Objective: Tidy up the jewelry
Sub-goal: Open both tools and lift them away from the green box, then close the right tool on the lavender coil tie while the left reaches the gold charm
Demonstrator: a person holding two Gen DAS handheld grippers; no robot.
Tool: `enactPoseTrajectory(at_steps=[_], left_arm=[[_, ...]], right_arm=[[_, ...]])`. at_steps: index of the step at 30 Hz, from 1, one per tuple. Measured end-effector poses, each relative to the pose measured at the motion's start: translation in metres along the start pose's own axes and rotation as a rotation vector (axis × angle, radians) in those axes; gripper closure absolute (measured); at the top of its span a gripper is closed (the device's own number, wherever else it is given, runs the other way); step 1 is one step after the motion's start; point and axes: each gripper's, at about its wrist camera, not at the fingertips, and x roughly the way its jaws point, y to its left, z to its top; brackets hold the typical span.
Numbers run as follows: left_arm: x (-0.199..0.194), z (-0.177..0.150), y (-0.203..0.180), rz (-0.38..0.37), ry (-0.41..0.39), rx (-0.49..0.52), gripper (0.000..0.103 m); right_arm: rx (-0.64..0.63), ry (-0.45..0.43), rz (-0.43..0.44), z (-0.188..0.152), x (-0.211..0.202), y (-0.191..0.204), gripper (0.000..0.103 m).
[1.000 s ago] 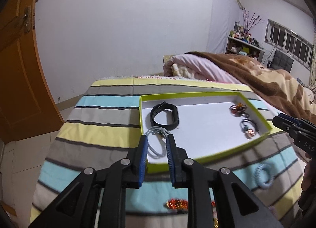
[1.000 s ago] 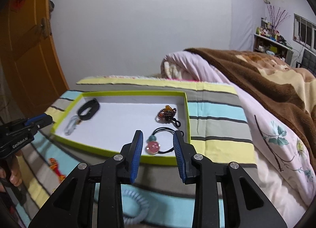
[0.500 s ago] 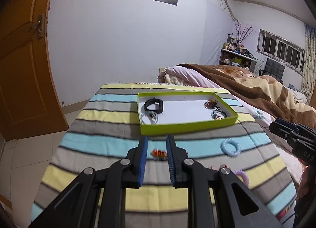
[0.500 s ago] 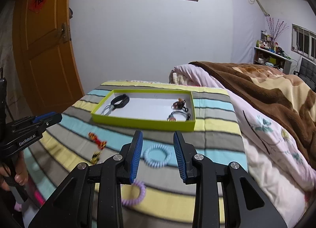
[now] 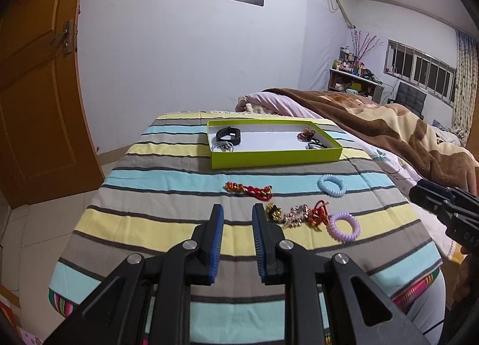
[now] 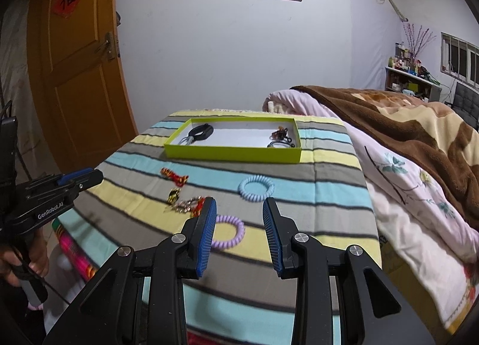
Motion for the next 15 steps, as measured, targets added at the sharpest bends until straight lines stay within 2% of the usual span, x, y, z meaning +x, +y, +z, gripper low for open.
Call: enactPoseTrajectory(at_steps=[15], left_arm=[[0.0,-0.012,-0.011,-0.046,0.025,0.016,0.082]], right_arm=[[0.006,0.053,0.017,-0.014,0.013,0.003,0.07]])
